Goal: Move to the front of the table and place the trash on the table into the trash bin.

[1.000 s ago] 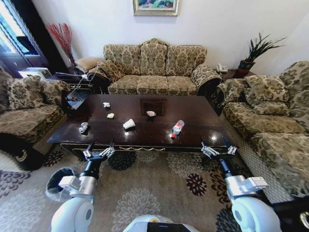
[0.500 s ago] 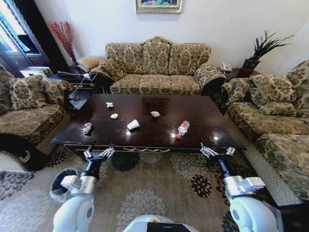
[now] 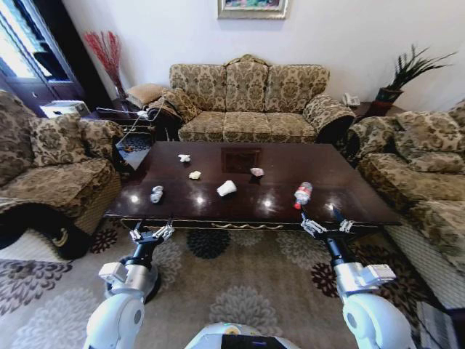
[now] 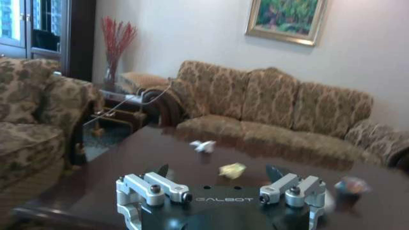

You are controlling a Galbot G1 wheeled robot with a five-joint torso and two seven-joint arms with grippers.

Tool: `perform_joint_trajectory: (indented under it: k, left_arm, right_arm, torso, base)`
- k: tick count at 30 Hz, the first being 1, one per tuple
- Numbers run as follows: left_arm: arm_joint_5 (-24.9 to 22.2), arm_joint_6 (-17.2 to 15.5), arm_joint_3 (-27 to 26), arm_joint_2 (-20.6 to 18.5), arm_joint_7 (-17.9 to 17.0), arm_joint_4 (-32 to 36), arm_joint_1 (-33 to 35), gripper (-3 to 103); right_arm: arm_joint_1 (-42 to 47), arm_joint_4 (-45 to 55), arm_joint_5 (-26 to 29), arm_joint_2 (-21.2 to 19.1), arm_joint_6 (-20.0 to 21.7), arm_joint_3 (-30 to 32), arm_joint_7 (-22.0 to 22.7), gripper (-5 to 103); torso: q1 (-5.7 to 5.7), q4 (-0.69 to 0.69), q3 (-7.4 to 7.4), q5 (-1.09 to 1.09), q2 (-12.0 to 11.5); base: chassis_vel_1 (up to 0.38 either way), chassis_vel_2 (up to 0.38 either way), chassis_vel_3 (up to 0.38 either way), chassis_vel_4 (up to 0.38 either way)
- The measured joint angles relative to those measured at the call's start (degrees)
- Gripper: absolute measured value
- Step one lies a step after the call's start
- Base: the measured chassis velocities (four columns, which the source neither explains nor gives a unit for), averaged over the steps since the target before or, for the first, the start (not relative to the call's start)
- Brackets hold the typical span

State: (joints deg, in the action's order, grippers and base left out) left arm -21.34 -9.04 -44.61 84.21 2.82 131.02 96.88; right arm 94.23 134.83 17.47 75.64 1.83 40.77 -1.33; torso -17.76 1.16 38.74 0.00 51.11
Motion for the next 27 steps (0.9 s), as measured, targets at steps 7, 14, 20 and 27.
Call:
perform_joint_trajectory:
  k: [7, 14, 20, 27]
  left_arm:
    - [3.49, 2.77, -1.44, -2.72, 1.02, -5.87, 2.83, 100]
    - [7.84, 6.38, -2.53, -5.17, 2.20, -12.02, 5.63, 100]
    - [8.36, 6.78, -2.12, -4.78, 2.21, -13.05, 6.17, 100]
    - [7.27, 8.32, -1.65, 0.24, 2.34, -14.19, 5.61, 100]
  right_arm:
    - [0.20, 1.06, 1.70, 0.49, -1.17, 0.29, -0.02, 100]
    - [0.52, 1.15, 2.92, 0.53, -1.93, 0.39, -0.50, 100]
    - [0.13, 1.33, 3.62, -0.10, -3.25, 0.53, -0.11, 100]
    - [1.70, 1.33, 1.03, -0.27, -3.08, 0.50, -1.40, 100]
  torso:
    - [0.00, 0.01, 0.00, -0.03, 0.01]
    - [-0.01, 0.00, 0.01, 0.01, 0.00]
    - [0.00, 0.00, 0.00, -0.02, 0.01]
    - [0.00, 0.01, 0.00, 0.00, 0.00]
  base:
    - [0.129, 0.130, -0.132, -0.132]
    - [-0.057, -0.039, 0.047, 0.035]
    - [-0.009, -0.009, 0.011, 0.006]
    - [0.000, 0.000, 0.000, 0.000]
